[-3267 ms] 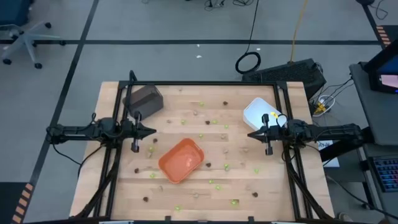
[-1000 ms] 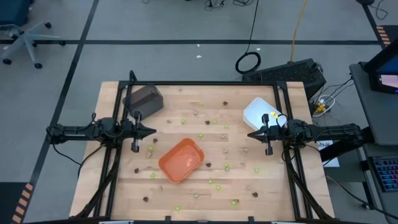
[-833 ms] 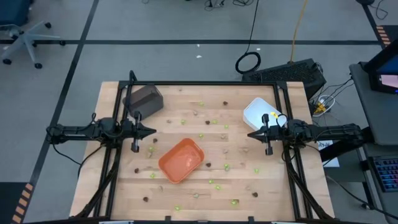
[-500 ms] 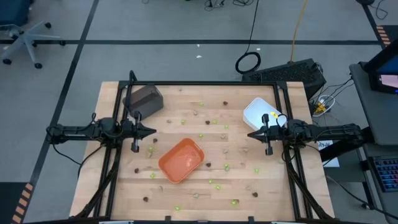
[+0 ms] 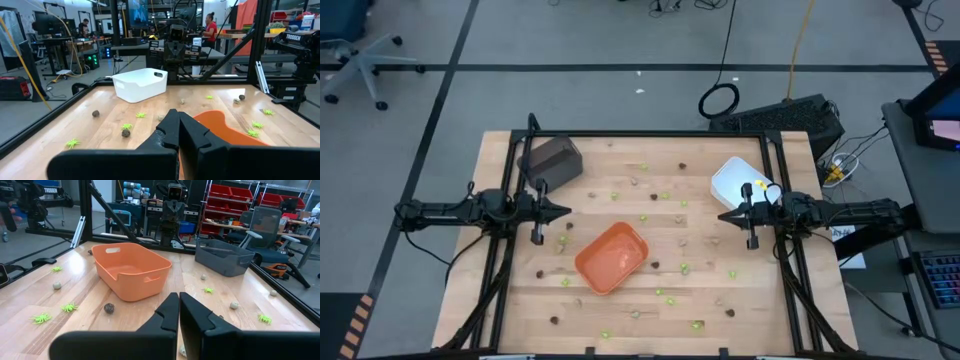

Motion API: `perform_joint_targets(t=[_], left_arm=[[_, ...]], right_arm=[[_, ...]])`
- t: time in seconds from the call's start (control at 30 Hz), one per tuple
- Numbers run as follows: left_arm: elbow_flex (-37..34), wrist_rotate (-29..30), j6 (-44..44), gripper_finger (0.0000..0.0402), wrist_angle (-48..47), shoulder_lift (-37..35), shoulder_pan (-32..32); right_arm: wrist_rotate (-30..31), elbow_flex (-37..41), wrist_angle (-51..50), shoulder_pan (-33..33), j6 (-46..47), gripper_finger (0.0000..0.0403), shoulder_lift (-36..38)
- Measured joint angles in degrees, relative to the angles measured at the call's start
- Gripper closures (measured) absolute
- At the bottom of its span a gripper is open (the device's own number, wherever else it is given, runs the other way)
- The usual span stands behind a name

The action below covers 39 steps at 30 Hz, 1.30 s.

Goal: Sort Halloween decoration

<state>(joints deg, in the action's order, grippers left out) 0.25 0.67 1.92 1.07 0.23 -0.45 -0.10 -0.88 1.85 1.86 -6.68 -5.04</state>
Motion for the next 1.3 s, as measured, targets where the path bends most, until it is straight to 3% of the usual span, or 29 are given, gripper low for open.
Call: perform_joint_targets(t=[0.83,1.13,1.3], left_arm=[[0.00,0.00,0.00,0.0402,0.05,0.01,0.00],[0.00,0.02,-0.01,0.0402,0.08,0.02,0.00],[0.00,0.02,0.01,0.0402,0.06,0.02,0.00]], right_arm=[[0.00,-0.65,0.04,0.01,2.56,0.0403,-0.03],[0.02,-8.57,-2.42,0.11,1.25,0.0403,-2.92],[0.30,-17.07,-8.16,0.11,3.04,0.0403,-7.81]])
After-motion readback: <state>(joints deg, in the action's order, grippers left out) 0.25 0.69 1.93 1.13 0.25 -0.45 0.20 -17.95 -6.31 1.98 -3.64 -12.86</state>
